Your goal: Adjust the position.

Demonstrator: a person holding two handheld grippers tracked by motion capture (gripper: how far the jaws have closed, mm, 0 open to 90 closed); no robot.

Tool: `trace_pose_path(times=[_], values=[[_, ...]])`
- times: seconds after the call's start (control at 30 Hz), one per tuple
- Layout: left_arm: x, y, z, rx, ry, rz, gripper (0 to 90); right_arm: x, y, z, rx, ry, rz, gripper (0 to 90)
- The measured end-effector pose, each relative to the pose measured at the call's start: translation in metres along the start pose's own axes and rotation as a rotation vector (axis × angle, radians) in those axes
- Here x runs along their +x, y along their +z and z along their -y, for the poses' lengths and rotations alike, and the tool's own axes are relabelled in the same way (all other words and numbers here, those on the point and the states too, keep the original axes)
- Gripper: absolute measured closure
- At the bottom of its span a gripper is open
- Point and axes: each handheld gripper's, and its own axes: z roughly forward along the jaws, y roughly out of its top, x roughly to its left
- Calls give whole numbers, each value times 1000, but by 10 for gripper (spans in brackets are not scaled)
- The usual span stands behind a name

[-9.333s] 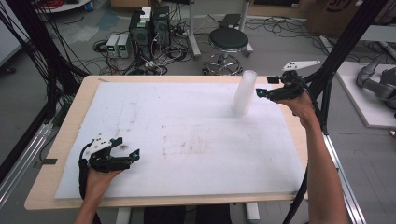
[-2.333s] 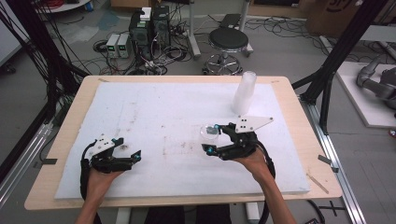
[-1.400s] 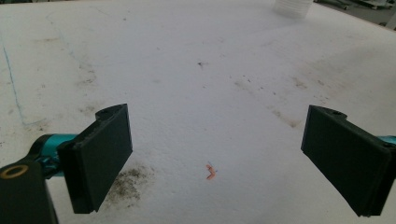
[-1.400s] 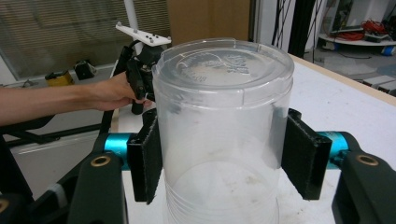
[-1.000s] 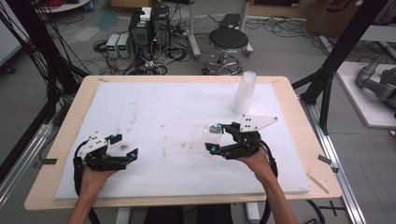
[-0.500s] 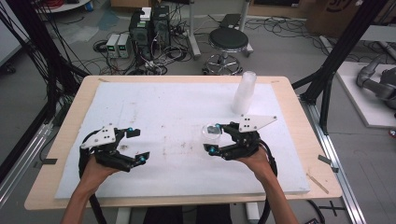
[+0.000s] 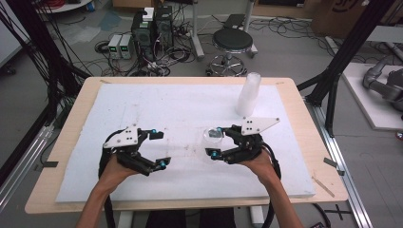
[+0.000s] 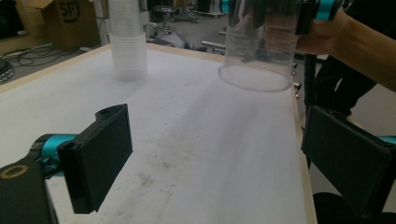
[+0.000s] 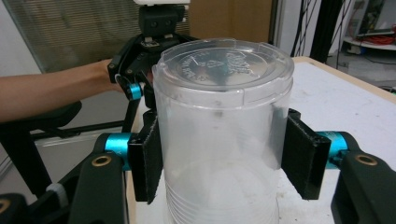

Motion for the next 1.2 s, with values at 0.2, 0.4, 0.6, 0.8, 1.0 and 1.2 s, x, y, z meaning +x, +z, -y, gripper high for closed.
trace_pose_path(times=[0.2,0.4,0.6,0.8,1.0,1.2], values=[[-5,27,-3,-7,2,63,86,1,4,0,7,-2,-18,381],[-10,49,-7,-35,-3,119,86,1,5,0,1,1,-33,381],[-16,68,-13,-45,7,160,86,3,7,-1,-1,-4,-46,381],[-22,83,-15,-46,9,177,86,4,8,-1,1,-3,-54,381],[-25,91,-14,-49,1,176,88,4,9,0,-9,-1,-60,381],[-29,97,-12,-51,6,183,108,5,10,1,-8,8,-69,381]])
